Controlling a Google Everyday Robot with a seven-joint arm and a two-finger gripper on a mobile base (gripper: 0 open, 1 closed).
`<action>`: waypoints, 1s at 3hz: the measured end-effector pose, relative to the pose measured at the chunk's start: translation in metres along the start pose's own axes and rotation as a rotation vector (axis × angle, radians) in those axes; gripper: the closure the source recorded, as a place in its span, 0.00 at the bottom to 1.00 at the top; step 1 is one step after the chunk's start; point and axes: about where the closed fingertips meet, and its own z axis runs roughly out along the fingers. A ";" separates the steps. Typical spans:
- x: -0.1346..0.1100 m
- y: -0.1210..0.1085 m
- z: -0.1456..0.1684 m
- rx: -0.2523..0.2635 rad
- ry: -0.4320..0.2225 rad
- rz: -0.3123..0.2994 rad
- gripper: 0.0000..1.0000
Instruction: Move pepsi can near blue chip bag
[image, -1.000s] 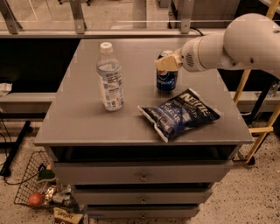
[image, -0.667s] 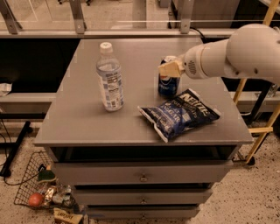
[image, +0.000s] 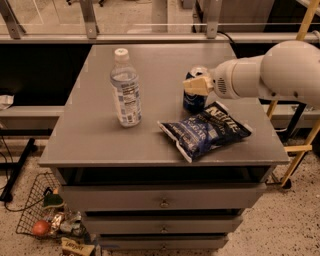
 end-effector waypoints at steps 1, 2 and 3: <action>0.000 0.000 0.000 0.000 0.000 0.000 0.82; -0.002 0.002 0.000 -0.002 -0.001 -0.003 0.58; -0.003 0.004 0.000 -0.003 -0.002 -0.006 0.35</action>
Offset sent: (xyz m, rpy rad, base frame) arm 0.0000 0.0001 0.0002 0.0000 -0.0001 0.0001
